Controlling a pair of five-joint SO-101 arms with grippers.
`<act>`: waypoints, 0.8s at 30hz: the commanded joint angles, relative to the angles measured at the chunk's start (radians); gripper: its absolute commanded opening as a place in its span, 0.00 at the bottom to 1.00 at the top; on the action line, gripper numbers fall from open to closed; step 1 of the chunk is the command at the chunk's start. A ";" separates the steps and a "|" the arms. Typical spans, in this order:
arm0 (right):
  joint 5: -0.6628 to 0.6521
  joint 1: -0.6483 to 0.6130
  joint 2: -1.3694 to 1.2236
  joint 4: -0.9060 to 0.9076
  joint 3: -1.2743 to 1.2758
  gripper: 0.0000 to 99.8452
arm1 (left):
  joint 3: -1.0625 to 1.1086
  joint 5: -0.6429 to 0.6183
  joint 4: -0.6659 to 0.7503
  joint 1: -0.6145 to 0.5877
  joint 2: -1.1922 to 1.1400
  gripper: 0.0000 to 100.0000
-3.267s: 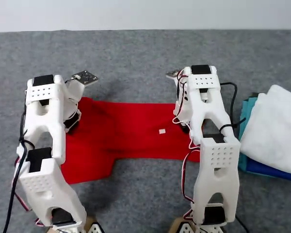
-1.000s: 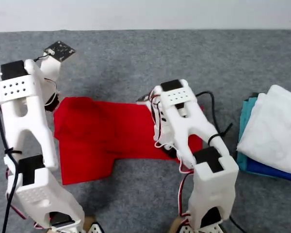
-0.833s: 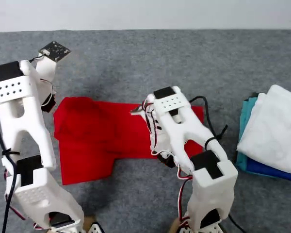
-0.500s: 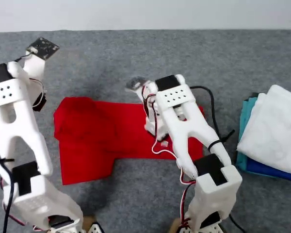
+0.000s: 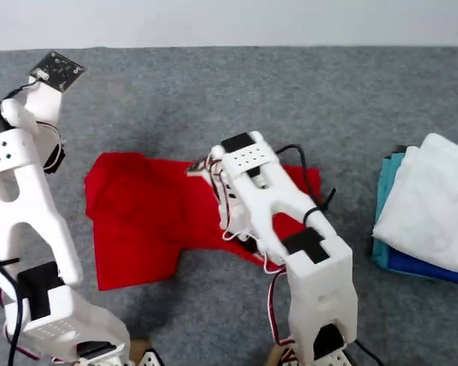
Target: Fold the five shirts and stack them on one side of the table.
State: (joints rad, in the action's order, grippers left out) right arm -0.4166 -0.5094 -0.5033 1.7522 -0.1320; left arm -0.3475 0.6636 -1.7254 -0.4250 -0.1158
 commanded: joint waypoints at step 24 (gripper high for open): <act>0.000 -0.326 -0.120 -0.213 -0.175 0.01 | 0.015 -0.006 -0.020 -0.201 0.189 0.00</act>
State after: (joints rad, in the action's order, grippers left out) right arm -0.4166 -0.7733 -0.6276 1.5236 -0.2578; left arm -0.3276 0.6636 -1.7285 -0.6091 0.0315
